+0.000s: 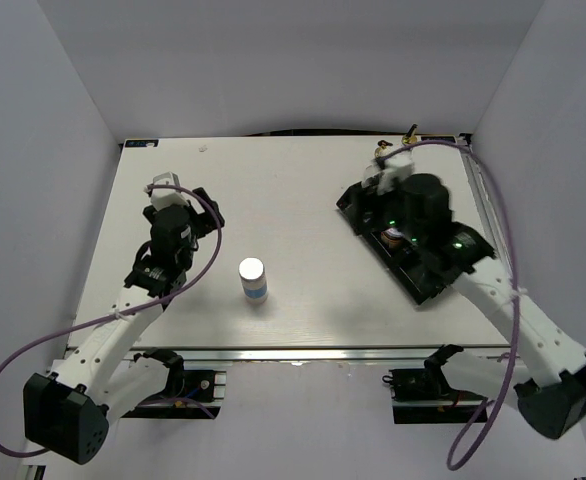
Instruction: Organize the condiment bottles
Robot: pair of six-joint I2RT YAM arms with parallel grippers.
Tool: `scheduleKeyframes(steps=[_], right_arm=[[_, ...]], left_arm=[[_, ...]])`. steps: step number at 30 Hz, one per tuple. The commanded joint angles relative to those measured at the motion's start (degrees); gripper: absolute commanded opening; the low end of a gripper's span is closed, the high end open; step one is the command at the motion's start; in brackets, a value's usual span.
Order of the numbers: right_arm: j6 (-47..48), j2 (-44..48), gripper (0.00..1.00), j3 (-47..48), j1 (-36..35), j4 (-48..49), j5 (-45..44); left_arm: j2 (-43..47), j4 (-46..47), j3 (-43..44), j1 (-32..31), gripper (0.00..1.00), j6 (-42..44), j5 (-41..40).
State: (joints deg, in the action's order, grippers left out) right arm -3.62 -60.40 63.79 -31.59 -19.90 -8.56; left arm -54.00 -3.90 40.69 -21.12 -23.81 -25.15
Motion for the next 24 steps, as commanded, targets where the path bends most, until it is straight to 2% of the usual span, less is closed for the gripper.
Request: scheduleKeyframes(steps=[1,2,5,12,16,20,24], right_arm=[[9.7,-7.0,0.89,0.4,-9.0,-4.0,12.9],[12.7,-8.7,0.89,0.5,-13.4,-3.7,13.5],[15.3,-15.8,0.89,2.4,-19.1,-1.9,12.9],[17.0,-31.8,0.89,8.3,-22.3,3.5,27.9],[17.5,-39.0,0.89,15.0,-25.2,3.7,28.1],[14.2,-45.1,0.90,19.8,-25.5,5.6,28.9],[12.6,-45.2,0.86,19.1,-26.1,9.4,31.5]], left_arm=[[-0.1,-1.8,4.2,-0.1,0.98,-1.5,2.1],[-0.1,-2.2,4.9,-0.1,0.98,-1.6,1.8],[0.3,-4.2,5.5,-0.1,0.98,-2.0,0.8],[1.8,-7.7,4.9,-0.1,0.98,-2.9,-2.1],[2.9,-8.1,4.1,-0.1,0.98,-3.1,-3.6],[3.8,-7.7,3.5,-0.1,0.98,-3.0,-3.5],[4.3,-7.4,3.2,-0.1,0.98,-2.9,-4.0]])
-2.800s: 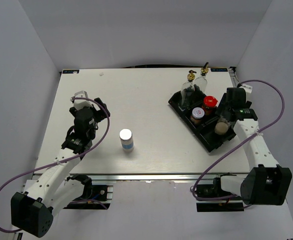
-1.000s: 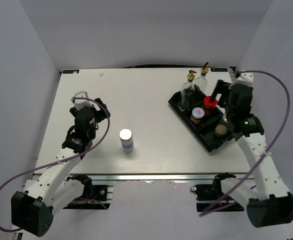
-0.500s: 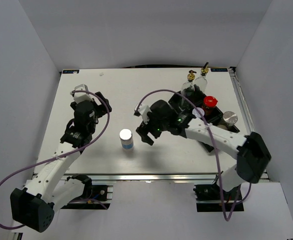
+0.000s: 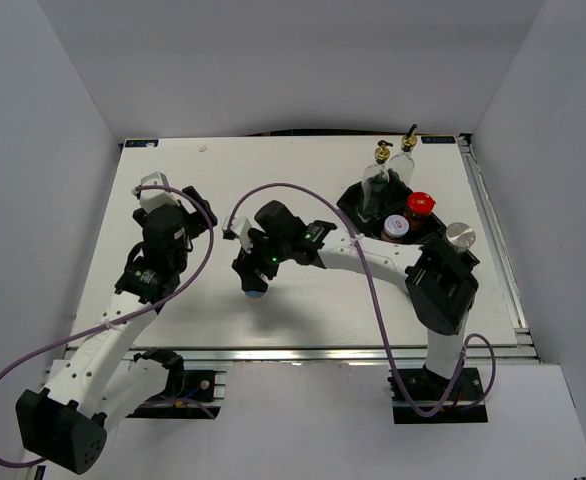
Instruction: Organize the condiment bottles
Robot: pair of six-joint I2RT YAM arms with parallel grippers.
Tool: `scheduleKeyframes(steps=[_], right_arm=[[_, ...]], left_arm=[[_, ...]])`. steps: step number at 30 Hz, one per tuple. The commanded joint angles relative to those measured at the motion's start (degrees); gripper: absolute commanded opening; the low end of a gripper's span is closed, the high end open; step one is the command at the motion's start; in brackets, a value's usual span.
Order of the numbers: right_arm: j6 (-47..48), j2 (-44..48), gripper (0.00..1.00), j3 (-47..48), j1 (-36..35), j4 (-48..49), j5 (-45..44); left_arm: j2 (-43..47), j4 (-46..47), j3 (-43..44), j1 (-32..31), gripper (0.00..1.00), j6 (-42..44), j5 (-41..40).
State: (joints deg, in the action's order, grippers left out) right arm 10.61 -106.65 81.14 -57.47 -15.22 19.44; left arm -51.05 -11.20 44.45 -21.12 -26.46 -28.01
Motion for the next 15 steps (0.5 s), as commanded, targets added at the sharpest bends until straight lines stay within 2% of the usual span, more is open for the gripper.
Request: scheduleKeyframes(steps=[1,3,4,7,11,13,15], right_arm=[[-1.8,1.3,0.74,1.3,-0.4,5.5,3.5],[-3.0,2.2,0.51,0.8,-0.4,5.0,0.8],[-3.6,2.8,0.28,0.2,-0.4,4.8,-0.3],[-6.4,8.4,0.10,-4.0,-0.4,4.6,-5.5],[-12.1,20.7,0.04,-10.8,1.0,2.6,-15.5],[-15.9,24.7,0.00,-14.1,3.3,-0.5,-22.3],[-18.4,30.3,0.00,-15.8,5.5,-4.9,-29.8]], left_arm=[[1.4,0.0,-0.8,-0.1,0.98,-0.2,-1.3],[1.5,0.1,-0.8,-0.1,0.98,-0.1,-1.4],[1.6,0.2,-0.9,-0.1,0.98,-0.1,-1.4],[1.8,1.1,-1.2,-0.1,0.98,0.0,-1.4],[1.5,3.9,-1.6,-0.1,0.98,-0.1,-0.6],[1.2,5.0,-1.7,-0.1,0.98,0.3,0.6],[0.5,6.9,-2.1,-0.1,0.98,0.3,1.4]])
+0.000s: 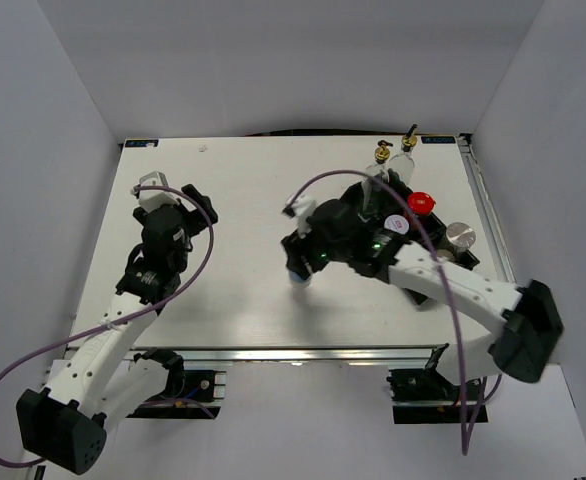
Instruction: Organize the condiment bottles
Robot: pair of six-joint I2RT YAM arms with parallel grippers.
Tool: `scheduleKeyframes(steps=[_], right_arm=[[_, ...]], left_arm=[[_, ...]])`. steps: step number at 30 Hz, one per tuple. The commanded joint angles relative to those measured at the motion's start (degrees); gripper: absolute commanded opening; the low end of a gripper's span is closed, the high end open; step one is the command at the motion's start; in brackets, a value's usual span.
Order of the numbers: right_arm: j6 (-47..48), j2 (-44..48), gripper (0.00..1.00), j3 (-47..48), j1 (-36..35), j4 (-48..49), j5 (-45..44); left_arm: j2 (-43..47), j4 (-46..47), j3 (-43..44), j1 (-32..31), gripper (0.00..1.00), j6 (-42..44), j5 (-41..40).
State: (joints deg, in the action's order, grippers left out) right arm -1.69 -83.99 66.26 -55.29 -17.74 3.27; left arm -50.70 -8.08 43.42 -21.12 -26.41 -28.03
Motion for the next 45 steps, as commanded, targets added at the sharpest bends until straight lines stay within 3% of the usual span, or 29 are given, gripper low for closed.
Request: scheduleKeyframes(steps=[1,9,17,24,33,35,36,38,39,41,42,45], right_arm=[[-8.5,9.4,0.00,-2.5,6.0,-3.9,-15.5],[-17.9,24.6,0.00,-6.5,20.6,-17.5,-28.8],[-21.3,29.5,0.00,-7.3,32.0,-25.3,-30.9],[-19.3,29.8,0.00,-14.3,40.5,-14.5,-28.7],[-17.3,27.6,0.01,-23.4,44.1,-0.2,-27.5],[-17.6,27.3,0.09,-24.9,44.0,0.9,-25.5],[-18.1,27.2,0.23,-25.4,44.0,1.2,-25.4],[-19.5,27.3,0.39,-26.2,44.0,1.0,-25.5],[-20.0,27.3,0.55,-26.2,44.0,0.7,-25.3],[-20.4,27.3,0.66,-25.9,44.0,-0.9,-24.8],[-21.2,27.4,0.89,-25.3,44.0,-1.7,-25.1],[-23.9,28.8,0.89,-22.3,44.0,-6.9,-26.4]], left_arm=[[-0.1,4.4,-1.3,-0.1,0.98,0.2,1.7],[-4.4,9.6,-0.7,-0.1,0.98,1.5,2.0],[-10.4,11.1,1.4,-0.1,0.98,2.9,2.8],[-11.6,11.9,1.1,-0.1,0.98,3.6,3.2],[-11.4,11.9,0.7,-0.1,0.98,4.0,3.2],[-11.6,11.5,0.9,-0.1,0.98,3.8,3.2],[-11.6,11.3,0.9,-0.1,0.98,3.8,3.2],[-11.7,11.3,0.9,-0.1,0.98,3.6,3.3],[-11.7,11.3,0.9,-0.1,0.98,3.5,3.3],[-11.9,11.1,1.1,-0.1,0.98,3.4,3.8],[-11.9,11.0,1.1,-0.1,0.98,3.4,3.9],[-11.5,10.2,1.5,-0.1,0.98,3.3,3.2]])
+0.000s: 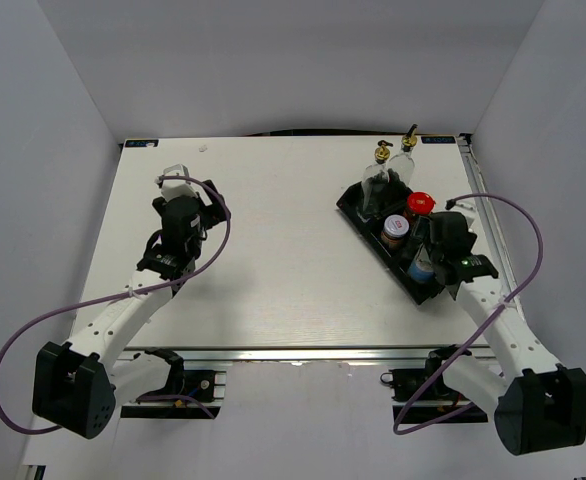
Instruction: Organize the condiment bottles
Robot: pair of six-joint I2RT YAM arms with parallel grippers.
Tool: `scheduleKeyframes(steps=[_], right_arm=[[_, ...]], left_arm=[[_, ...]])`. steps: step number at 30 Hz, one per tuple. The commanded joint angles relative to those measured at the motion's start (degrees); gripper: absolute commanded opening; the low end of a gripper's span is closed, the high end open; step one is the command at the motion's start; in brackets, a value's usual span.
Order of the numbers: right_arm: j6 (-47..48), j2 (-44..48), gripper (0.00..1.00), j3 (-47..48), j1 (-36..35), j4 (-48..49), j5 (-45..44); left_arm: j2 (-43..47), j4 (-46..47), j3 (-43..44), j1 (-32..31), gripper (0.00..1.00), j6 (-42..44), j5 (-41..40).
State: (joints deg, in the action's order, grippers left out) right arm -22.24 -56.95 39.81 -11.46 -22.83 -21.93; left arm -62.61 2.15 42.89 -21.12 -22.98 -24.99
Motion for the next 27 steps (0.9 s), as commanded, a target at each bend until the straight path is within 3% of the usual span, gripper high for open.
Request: scheduleKeyframes(steps=[1,10,14,27], right_arm=[[-3.8,2.4,0.90,5.2,0.2,-3.4,-1.2],[-3.0,9.3,0.90,20.7,0.2,-13.8,-3.5],[-1.4,9.4,0.89,24.6,0.2,-11.9,-4.7],[1.8,9.5,0.90,15.2,0.2,4.4,-1.0]], left_arm=[[0.6,-0.4,2.1,-0.1,0.98,-0.1,0.0],[2.2,-1.7,2.9,-0.1,0.98,-0.4,-0.5],[2.8,-4.8,4.7,-0.1,0.98,-0.2,-3.2],[10.8,-10.9,2.5,-0.1,0.98,-2.1,-10.3]])
